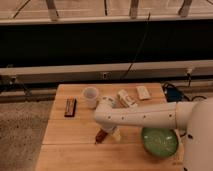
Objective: Place the pepper in the ceramic bowl
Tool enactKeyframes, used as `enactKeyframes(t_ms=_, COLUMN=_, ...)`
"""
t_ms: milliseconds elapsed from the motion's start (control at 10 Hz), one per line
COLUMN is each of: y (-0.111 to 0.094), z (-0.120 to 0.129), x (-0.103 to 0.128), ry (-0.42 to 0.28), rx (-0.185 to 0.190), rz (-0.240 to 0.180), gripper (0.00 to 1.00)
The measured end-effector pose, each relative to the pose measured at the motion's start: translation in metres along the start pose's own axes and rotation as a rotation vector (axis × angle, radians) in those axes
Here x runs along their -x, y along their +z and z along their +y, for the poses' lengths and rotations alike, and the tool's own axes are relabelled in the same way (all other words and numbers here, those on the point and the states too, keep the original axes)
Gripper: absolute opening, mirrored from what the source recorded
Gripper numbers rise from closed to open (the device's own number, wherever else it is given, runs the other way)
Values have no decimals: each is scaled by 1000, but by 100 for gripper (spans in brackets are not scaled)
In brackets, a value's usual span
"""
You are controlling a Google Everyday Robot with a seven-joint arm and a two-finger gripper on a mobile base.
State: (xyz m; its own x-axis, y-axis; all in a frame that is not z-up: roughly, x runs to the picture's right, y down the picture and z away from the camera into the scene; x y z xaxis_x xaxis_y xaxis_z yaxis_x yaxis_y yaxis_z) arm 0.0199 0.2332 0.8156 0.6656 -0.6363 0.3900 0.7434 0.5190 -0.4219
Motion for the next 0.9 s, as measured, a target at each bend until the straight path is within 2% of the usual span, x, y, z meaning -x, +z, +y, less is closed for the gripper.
enactKeyframes(t_ms=900, y=5, z=0, x=2, ry=-9, rx=4, rz=-15, gripper=80)
